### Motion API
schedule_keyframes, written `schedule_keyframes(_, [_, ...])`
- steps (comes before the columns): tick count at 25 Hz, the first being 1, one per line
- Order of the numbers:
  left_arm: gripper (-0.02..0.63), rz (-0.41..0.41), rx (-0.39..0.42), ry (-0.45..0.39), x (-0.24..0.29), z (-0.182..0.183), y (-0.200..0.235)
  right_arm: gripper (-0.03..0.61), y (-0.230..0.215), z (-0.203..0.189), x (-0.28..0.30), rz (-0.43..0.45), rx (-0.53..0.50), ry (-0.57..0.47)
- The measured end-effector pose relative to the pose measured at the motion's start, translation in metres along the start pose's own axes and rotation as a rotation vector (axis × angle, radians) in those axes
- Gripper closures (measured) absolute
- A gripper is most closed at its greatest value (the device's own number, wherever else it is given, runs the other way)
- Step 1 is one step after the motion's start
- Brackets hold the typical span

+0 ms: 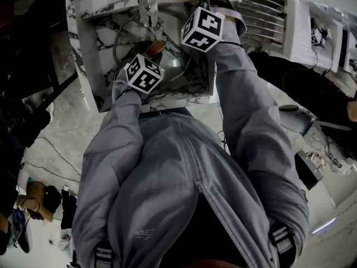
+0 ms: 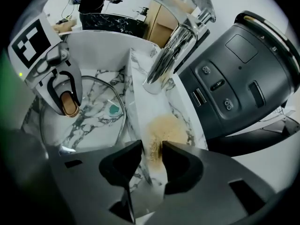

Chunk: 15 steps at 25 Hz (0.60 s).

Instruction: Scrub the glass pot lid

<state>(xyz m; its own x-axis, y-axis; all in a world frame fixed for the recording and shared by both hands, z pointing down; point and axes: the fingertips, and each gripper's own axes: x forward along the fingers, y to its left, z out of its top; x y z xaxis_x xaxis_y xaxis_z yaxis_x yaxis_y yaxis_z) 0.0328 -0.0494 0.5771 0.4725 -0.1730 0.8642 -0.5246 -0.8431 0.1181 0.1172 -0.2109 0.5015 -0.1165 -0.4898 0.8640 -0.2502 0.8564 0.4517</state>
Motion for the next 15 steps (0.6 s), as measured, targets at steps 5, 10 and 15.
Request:
schedule_keyframes(5, [0.426, -0.004, -0.005, -0.018, 0.001, -0.003, -0.001, 0.503, 0.007, 0.002, -0.007, -0.018, 0.002, -0.009])
schedule_keyframes(10, [0.407, 0.005, -0.025, -0.062, -0.01, -0.004, 0.002, 0.517, 0.016, 0.01, -0.025, -0.018, 0.075, -0.044])
schedule_keyframes(15, [0.398, 0.053, -0.083, -0.118, -0.051, -0.012, 0.013, 0.518, 0.037, 0.029, -0.052, -0.005, 0.105, -0.079])
